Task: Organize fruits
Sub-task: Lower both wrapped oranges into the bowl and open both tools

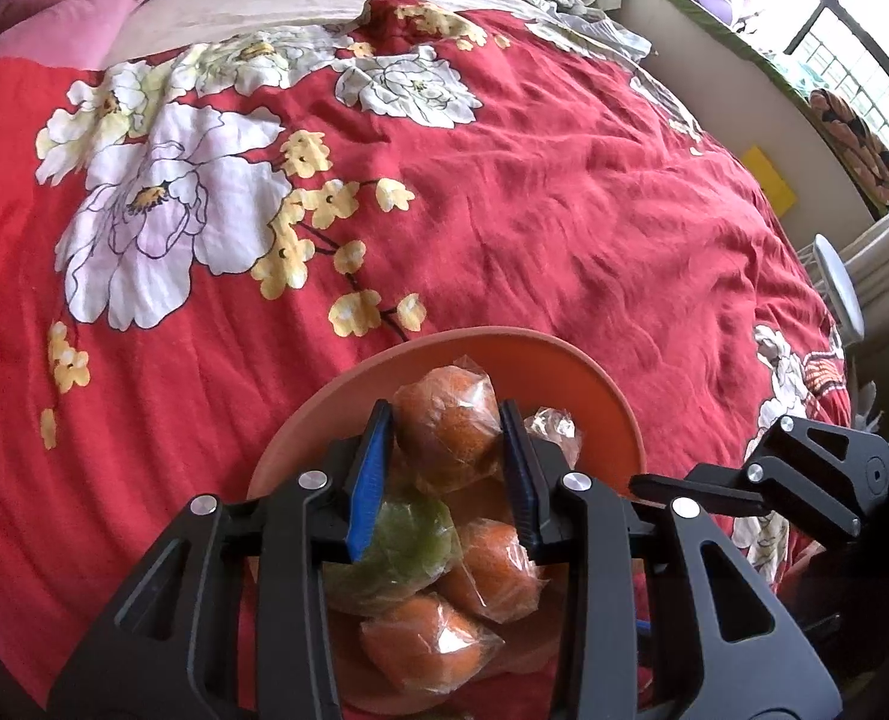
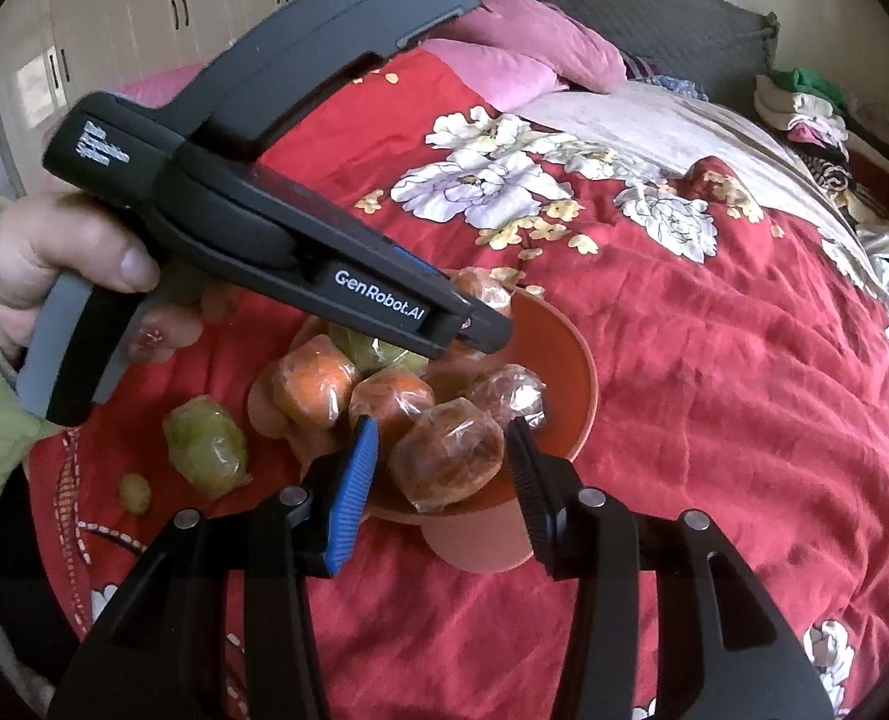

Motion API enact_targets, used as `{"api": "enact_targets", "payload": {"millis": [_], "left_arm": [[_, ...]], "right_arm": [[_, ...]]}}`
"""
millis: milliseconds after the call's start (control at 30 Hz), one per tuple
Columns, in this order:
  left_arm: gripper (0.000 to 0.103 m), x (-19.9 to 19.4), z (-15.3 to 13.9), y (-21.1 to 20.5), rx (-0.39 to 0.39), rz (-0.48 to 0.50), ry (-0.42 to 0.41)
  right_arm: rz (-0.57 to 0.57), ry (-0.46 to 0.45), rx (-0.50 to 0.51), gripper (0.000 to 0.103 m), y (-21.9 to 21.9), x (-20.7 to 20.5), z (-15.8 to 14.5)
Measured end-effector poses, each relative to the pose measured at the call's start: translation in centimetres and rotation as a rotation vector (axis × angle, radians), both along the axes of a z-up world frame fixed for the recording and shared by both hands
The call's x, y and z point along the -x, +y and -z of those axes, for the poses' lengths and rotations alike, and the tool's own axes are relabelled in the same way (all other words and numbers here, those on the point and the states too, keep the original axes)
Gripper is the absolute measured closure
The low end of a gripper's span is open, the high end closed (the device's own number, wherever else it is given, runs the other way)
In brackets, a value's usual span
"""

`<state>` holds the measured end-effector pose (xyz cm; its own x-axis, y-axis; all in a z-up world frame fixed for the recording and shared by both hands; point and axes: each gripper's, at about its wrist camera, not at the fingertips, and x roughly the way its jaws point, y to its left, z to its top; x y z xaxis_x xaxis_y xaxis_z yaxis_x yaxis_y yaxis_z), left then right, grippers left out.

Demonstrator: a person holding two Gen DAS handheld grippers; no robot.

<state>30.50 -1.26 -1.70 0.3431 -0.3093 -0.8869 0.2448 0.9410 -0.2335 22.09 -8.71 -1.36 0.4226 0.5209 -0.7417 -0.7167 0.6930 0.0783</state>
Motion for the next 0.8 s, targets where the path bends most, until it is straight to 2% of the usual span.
{"api": "enact_targets", "payload": {"millis": [433,533,800], "left_arm": [[0.076,0.3,-1.1,0.2,0.004,-0.017,-0.028],[0.076,0.6,-1.5,0.4,0.003,-0.024,-0.04],[0.068,1.9,-2.3,0.9,-0.002,-0.047,-0.072]], "right_arm": [[0.01,-0.007,-0.025,0.058,-0.9,0.5,-0.7],[0.013,-0.01,-0.031,0.055,-1.0,0.6,-0.8],[0.026,-0.01,-0.053,0.047,-1.6,0.8,-1.2]]}}
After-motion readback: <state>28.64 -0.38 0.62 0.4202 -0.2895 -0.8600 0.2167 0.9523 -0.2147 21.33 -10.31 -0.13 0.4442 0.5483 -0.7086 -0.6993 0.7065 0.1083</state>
